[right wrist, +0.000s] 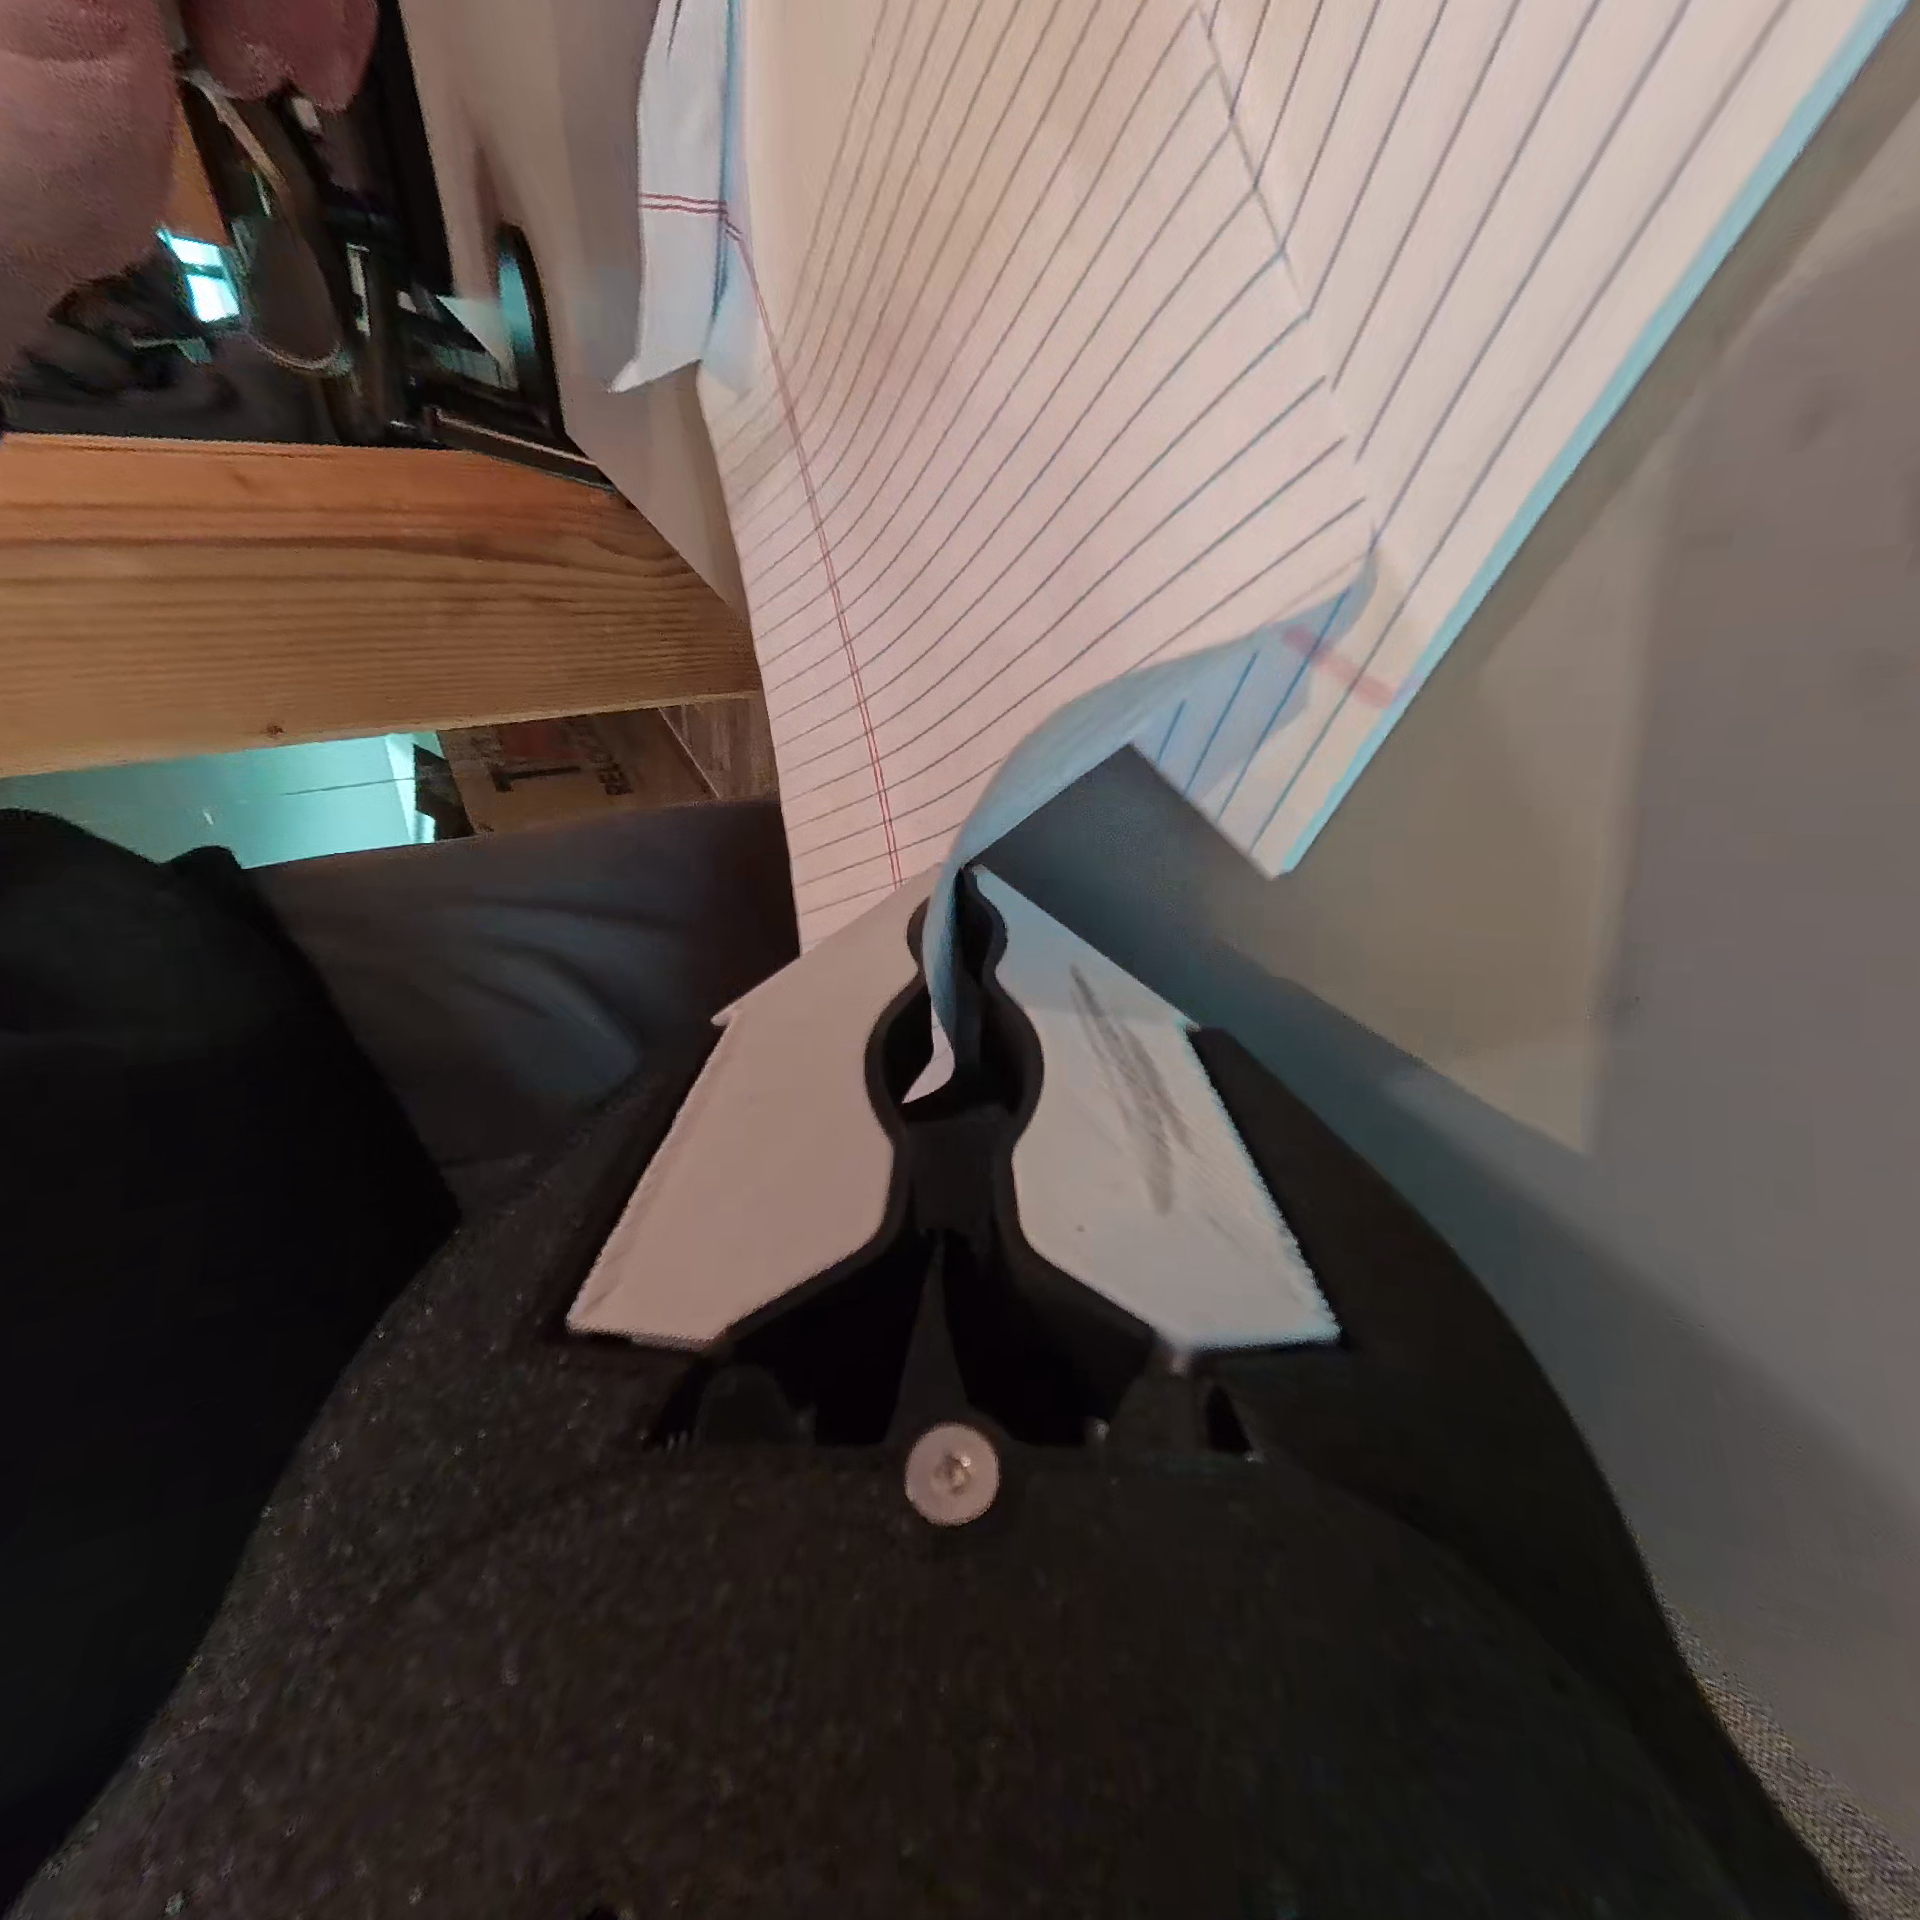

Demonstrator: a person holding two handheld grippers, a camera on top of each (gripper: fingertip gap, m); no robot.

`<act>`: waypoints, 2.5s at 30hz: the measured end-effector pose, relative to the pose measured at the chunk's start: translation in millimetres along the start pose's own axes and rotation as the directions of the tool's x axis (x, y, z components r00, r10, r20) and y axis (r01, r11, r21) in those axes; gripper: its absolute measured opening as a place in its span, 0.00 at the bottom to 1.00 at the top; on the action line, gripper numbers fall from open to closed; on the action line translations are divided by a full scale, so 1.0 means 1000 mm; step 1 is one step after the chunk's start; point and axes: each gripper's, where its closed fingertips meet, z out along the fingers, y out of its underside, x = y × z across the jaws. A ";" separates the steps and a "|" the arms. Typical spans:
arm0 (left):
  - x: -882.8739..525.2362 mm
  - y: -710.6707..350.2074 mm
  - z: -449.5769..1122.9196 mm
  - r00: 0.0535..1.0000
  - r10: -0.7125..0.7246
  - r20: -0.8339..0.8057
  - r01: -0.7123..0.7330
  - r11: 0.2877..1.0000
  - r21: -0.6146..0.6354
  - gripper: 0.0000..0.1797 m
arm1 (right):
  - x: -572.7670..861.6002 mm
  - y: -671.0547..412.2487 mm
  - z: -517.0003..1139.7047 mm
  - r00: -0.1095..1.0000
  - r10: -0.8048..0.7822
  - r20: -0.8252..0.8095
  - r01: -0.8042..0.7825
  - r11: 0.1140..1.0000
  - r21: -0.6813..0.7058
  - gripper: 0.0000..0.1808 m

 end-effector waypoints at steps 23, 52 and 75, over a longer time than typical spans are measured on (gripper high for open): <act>-0.032 -0.014 -0.024 0.991 0.014 0.132 -0.016 1.000 0.013 0.06 | 0.025 -0.027 -0.065 0.979 -0.093 -0.181 0.109 0.991 0.075 0.00; -0.118 0.018 -0.012 0.935 0.060 0.350 0.020 0.975 -0.220 0.07 | 0.022 -0.030 -0.049 0.993 0.089 -0.071 -0.074 0.979 0.191 0.00; 0.088 -0.006 0.004 0.978 0.206 0.030 -0.206 0.979 -0.011 0.01 | -0.021 -0.045 -0.014 0.997 0.016 0.071 -0.027 0.987 0.160 0.13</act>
